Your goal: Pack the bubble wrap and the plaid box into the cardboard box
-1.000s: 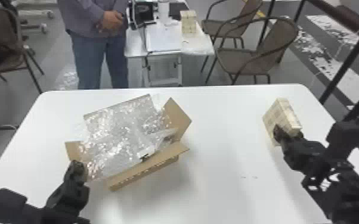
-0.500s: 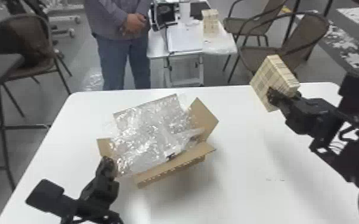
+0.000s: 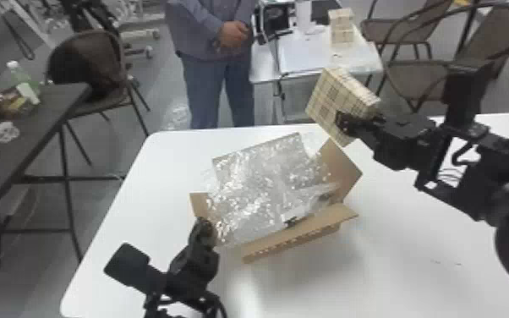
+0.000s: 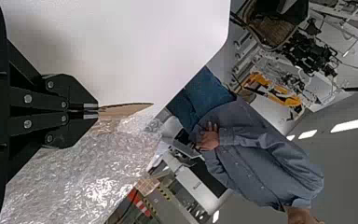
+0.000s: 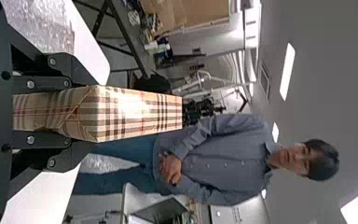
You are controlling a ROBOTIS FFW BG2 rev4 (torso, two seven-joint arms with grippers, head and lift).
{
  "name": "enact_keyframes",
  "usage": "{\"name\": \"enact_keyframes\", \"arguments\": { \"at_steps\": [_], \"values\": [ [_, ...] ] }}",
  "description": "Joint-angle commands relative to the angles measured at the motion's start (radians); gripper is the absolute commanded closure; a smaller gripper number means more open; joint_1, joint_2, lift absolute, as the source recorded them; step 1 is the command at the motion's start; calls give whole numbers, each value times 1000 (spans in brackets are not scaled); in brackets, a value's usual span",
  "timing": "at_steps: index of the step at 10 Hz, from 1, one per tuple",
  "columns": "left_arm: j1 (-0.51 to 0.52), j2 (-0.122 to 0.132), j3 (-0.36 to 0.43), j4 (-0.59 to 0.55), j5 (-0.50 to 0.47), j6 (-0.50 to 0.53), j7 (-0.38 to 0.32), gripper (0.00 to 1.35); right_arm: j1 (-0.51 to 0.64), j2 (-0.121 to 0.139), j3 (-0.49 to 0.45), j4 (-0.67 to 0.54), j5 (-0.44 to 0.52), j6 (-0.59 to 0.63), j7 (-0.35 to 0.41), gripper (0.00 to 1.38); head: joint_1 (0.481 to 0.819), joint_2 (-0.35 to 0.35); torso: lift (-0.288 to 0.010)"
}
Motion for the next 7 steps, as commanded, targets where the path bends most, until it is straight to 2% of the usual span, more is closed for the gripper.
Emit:
{"name": "enact_keyframes", "arguments": {
  "at_steps": [1, 2, 4, 7],
  "values": [
    [-3, 0, 0, 1, 3, 10, -4, 1207, -66, -6, 89, 72, -38, -1, 30, 1153, 695, 262, -102],
    [-4, 0, 0, 3, 3, 13, -5, 1207, -102, -3, 124, 130, -66, 3, 68, 1153, 695, 294, -102],
    [-6, 0, 0, 3, 1, 13, -5, 1207, -120, 0, 150, 167, -86, 60, 74, 1153, 695, 336, -102],
    [-6, 3, -2, 3, 1, 11, -7, 1207, -145, 14, 173, 216, -130, 149, 77, 1153, 695, 350, -102]
  ]
}}
